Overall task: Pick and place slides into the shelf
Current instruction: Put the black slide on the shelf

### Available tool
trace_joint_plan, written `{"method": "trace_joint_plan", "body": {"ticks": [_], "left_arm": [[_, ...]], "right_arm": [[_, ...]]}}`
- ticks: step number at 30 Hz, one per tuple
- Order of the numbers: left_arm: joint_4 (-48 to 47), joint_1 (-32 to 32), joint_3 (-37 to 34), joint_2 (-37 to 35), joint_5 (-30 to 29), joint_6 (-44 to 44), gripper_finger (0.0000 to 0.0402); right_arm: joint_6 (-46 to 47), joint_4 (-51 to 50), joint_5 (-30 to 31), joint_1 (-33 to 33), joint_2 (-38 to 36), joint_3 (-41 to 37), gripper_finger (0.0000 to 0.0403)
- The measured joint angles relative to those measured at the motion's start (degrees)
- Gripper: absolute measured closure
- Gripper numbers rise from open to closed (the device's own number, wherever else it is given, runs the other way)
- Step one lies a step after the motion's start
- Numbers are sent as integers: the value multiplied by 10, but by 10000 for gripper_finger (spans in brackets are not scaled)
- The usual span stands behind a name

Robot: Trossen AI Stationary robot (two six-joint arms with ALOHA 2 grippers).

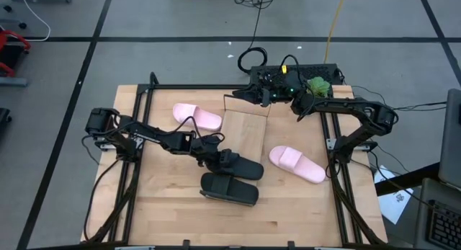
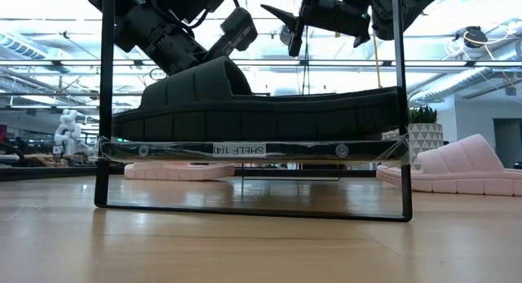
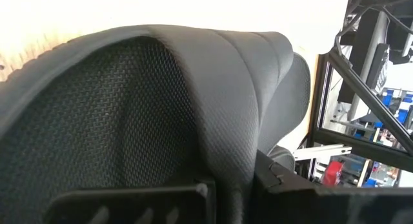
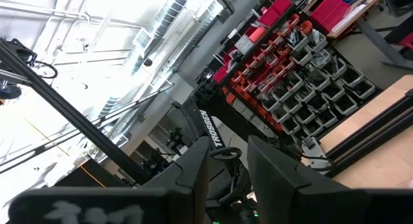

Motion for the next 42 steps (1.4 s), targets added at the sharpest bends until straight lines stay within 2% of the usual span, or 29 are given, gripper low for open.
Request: {"method": "trace_joint_plan", "body": {"ticks": [12, 22, 26, 32, 42], "left_arm": [[1, -5, 0, 0, 0, 7, 372], [3, -5, 0, -1, -6, 9, 287], [3, -5, 0, -1, -7, 9, 265], [3, -5, 0, -1, -9, 5, 249], [28, -5, 0, -1, -14, 5, 247]], "right_arm": [[0, 0, 1, 0, 0, 0, 310], [0, 0, 1, 0, 0, 0, 310], [0, 0, 1, 0, 0, 0, 310], [0, 0, 0, 0, 0, 0, 310], [0, 0, 0, 0, 0, 0, 310]]}}
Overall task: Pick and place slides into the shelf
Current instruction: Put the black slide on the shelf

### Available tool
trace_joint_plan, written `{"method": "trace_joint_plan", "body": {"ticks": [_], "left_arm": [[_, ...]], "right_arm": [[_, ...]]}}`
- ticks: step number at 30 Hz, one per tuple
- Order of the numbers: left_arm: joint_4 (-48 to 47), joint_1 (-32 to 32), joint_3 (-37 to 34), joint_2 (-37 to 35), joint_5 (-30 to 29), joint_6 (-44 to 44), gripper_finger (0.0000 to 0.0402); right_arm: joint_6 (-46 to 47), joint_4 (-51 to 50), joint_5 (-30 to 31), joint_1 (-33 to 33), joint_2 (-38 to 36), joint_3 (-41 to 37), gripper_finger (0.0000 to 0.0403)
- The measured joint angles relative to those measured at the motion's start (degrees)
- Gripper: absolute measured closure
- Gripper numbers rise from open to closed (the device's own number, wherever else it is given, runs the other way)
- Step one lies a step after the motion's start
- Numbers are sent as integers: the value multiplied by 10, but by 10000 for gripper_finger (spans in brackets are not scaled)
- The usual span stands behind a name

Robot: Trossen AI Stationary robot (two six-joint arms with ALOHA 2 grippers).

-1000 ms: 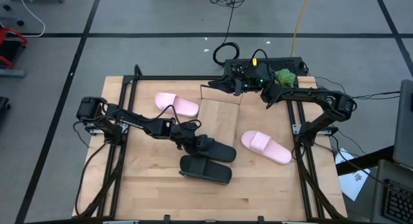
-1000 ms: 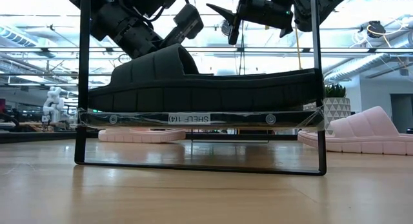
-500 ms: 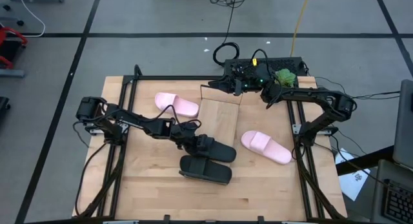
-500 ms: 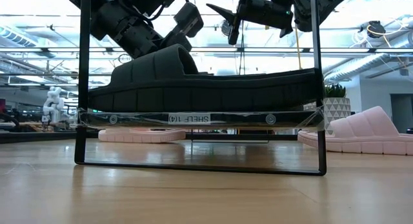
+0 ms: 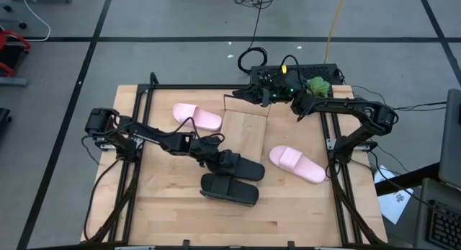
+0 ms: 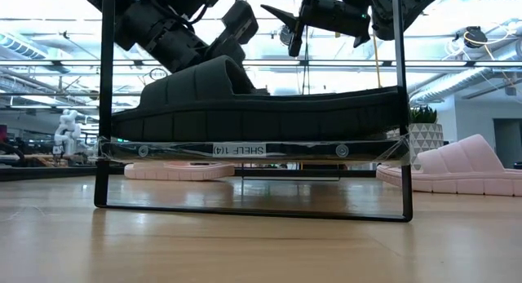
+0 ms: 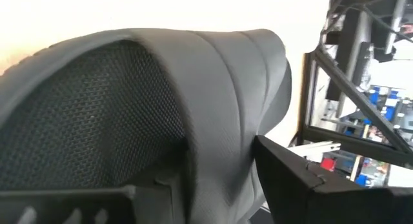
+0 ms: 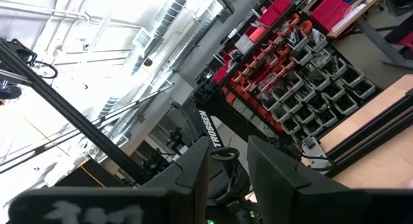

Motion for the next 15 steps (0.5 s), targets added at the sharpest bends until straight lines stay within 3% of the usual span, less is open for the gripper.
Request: {"method": "trace_joint_plan", "body": {"ticks": [15], "left_arm": [[-6, 0, 0, 0, 0, 3, 247]], "right_arm": [[2, -1, -16, 0, 0, 0, 310]]}}
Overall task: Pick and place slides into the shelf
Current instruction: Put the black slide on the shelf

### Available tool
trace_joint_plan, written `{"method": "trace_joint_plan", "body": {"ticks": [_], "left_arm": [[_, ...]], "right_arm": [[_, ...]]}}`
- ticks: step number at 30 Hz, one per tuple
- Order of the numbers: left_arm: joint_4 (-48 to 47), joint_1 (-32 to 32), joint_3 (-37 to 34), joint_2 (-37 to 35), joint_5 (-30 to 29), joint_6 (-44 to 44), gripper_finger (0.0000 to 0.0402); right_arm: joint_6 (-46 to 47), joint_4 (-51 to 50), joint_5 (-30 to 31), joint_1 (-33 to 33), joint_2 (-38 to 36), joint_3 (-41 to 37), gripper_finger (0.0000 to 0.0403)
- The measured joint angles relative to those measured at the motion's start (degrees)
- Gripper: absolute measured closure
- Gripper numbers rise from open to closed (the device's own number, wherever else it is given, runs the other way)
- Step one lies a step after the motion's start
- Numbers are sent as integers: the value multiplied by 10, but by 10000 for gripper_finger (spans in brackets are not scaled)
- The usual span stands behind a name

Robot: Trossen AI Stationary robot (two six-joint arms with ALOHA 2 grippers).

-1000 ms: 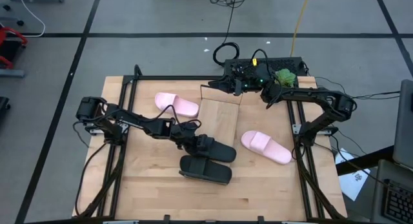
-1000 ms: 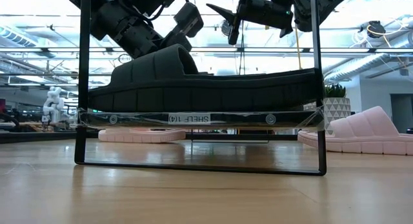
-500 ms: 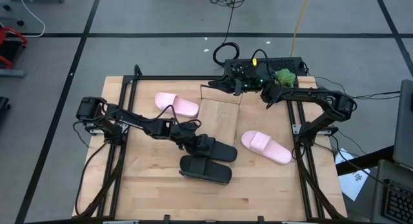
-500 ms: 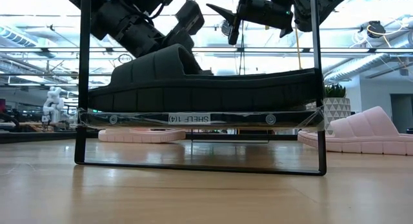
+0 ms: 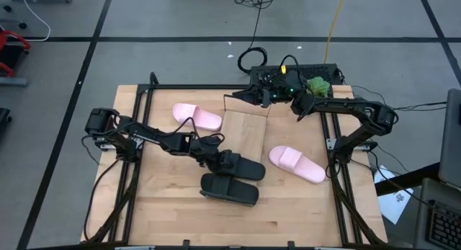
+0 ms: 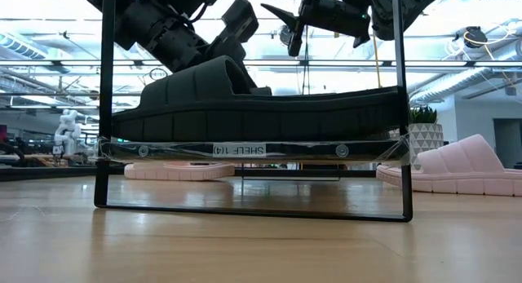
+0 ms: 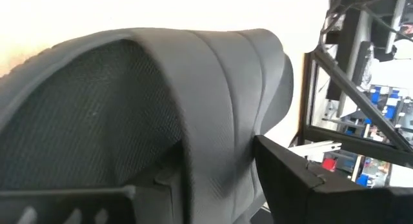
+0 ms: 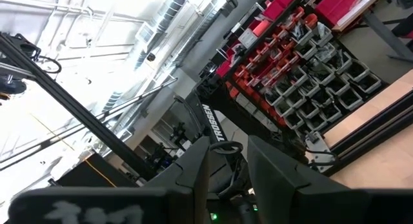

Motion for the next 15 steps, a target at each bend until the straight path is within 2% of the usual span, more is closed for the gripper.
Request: {"method": "trace_joint_plan", "body": {"ticks": [15], "left_arm": [[-30, 2, 0, 1, 5, 11, 247]], "right_arm": [[0, 0, 0, 0, 0, 0, 310]]}}
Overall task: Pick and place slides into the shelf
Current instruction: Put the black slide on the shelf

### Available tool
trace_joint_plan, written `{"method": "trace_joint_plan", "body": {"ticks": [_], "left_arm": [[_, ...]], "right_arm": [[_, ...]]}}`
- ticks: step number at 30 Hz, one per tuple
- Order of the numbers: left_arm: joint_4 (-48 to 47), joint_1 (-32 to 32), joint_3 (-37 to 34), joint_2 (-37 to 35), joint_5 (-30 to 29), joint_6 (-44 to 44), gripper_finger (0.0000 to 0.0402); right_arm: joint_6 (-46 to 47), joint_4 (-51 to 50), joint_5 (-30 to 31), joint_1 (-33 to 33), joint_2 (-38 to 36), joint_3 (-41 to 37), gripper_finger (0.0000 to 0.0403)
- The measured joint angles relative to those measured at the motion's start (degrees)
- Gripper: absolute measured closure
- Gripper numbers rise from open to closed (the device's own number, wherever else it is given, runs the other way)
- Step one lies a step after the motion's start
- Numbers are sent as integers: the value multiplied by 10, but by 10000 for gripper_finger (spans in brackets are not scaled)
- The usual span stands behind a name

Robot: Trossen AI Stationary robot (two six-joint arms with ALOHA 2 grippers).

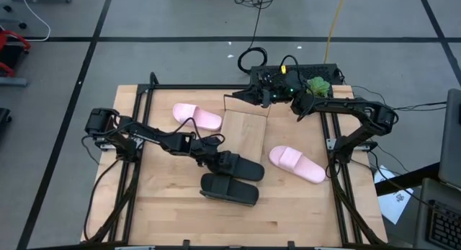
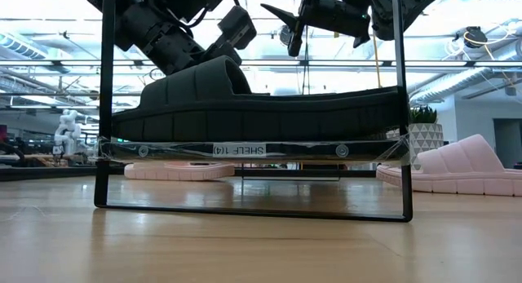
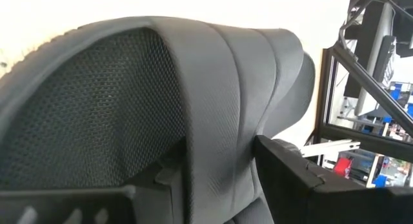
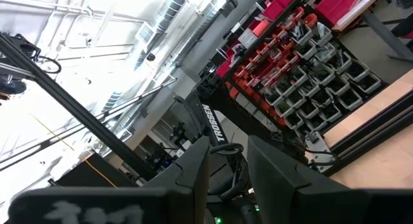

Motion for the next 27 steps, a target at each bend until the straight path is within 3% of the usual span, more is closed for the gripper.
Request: {"method": "trace_joint_plan", "body": {"ticks": [19, 27], "left_arm": [[-25, 0, 0, -6, -1, 7, 247], [-121, 1, 0, -79, -64, 19, 247]], "right_arm": [[0, 0, 0, 0, 0, 0, 310], [0, -4, 0, 0, 0, 0, 310]]}}
